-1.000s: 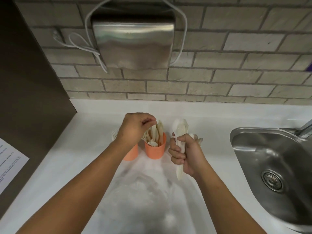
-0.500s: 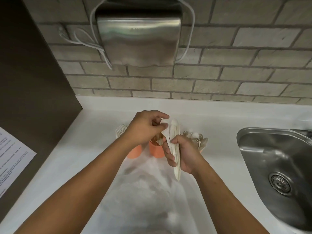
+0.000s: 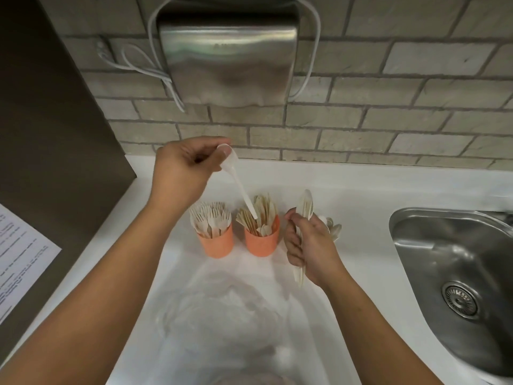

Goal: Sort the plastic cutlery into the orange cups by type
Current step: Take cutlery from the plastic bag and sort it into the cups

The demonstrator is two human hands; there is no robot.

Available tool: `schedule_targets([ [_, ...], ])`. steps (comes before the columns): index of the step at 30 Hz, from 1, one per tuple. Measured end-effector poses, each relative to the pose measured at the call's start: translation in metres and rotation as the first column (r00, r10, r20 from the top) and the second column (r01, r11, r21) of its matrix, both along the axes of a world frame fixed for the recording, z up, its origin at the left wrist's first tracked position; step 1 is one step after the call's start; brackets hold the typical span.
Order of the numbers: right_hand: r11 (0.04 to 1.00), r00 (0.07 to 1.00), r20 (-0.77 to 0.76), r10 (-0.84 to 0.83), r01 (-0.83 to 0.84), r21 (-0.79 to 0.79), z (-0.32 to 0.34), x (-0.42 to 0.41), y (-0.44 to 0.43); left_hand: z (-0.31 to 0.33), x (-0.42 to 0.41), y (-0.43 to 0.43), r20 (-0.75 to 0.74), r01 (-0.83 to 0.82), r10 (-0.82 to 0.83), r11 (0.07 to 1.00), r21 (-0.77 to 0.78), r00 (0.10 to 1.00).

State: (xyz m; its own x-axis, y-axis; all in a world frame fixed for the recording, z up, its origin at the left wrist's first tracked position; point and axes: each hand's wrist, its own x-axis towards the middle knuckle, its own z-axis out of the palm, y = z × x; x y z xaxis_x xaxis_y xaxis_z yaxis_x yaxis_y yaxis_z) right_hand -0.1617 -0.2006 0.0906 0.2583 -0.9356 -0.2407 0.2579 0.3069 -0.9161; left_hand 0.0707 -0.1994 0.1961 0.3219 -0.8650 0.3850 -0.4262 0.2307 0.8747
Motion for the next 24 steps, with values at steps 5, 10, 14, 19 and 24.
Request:
schedule_targets([
  [5,0.987,0.985,-0.168,-0.05,0.024,-0.158,0.009,0.002,0.008,-0.015,-0.013,0.007,0.147,0.103,-0.104,0.995,0.016,0.984],
  [10,0.924,0.95,-0.299,-0.093,-0.029,-0.381,0.028,0.0,0.014,-0.033,-0.051,0.009,0.205,0.238,-0.248,0.969,0.071,0.947],
  [14,0.975,0.971,-0.237,0.02,-0.071,-0.21,0.03,-0.016,0.014,-0.037,-0.071,0.007,0.155,0.293,-0.314,0.945,0.145,0.937],
  [19,0.97,0.965,-0.184,0.185,-0.21,-0.126,0.026,-0.033,0.016,-0.04,-0.082,0.001,0.076,0.405,-0.442,0.868,0.286,0.894],
  [24,0.974,0.973,0.053,0.225,-0.225,-0.005,0.017,-0.038,0.015,-0.042,-0.085,-0.002,-0.075,0.298,-0.288,0.917,0.264,0.955],
])
